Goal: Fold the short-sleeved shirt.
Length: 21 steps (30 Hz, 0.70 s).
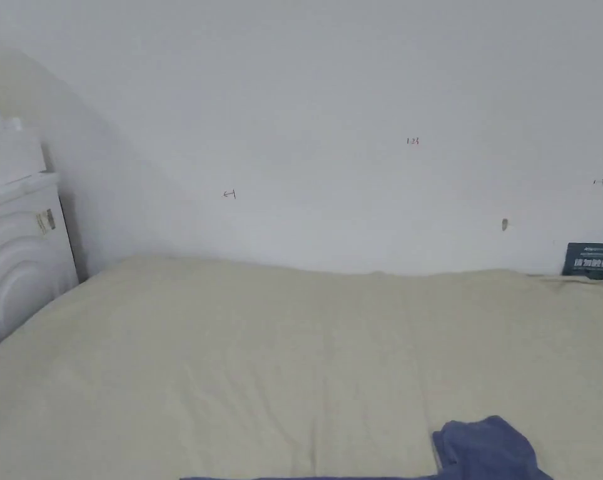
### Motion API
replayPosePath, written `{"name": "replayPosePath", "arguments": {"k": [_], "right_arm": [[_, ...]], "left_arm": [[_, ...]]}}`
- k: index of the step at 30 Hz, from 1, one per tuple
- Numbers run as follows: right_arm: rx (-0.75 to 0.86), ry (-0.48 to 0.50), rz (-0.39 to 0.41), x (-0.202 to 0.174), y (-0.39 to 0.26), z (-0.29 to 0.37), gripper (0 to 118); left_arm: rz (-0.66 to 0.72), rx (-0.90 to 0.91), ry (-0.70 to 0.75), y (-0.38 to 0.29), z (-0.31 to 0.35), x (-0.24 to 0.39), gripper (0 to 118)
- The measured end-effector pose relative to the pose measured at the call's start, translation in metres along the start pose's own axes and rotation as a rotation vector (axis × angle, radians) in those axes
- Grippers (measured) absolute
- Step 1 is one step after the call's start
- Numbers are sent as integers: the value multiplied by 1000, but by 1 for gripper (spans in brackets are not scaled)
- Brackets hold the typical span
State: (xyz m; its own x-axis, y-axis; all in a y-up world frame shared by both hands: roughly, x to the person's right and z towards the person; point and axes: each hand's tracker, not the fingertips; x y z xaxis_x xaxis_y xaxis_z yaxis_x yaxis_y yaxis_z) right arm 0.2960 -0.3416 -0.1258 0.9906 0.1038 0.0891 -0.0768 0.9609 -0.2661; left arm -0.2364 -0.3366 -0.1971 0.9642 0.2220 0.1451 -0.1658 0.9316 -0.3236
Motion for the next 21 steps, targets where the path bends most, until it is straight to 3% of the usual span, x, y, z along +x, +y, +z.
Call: {"name": "replayPosePath", "arguments": {"k": [5, 8, 9, 10, 11, 12, 13, 14, 16, 17, 21], "right_arm": [[68, 99, -161, -9, 26, 8, 88], [62, 82, -185, -17, 35, 10, 89], [59, 86, -192, -19, 36, 9, 88], [50, 93, -196, -22, 37, 8, 87], [42, 93, -196, -25, 36, 8, 87], [35, 90, -197, -29, 35, 9, 86], [30, 93, -199, -31, 32, 10, 83], [13, 101, -210, -35, 30, 11, 71], [6, 121, -229, -39, 23, 13, 6], [-12, 118, -236, -42, 21, 11, 0], [-37, 151, -268, -49, 14, 8, 0]], "left_arm": [[-17, 118, -46, 21, 19, 30, 96], [-9, 106, -87, 23, 22, 41, 90], [-7, 106, -77, 20, 20, 42, 82], [-16, 102, -66, 19, 20, 44, 57], [-35, 120, -66, 16, 23, 47, 57], [-53, 139, -59, 13, 24, 48, 48], [-52, 137, -53, 12, 24, 50, 29], [-43, 130, -48, 10, 23, 50, 10], [29, 56, -49, 5, 20, 49, 5], [35, 23, -65, 2, 17, 48, 3], [9, -45, -63, -9, 14, 50, 1]]}}
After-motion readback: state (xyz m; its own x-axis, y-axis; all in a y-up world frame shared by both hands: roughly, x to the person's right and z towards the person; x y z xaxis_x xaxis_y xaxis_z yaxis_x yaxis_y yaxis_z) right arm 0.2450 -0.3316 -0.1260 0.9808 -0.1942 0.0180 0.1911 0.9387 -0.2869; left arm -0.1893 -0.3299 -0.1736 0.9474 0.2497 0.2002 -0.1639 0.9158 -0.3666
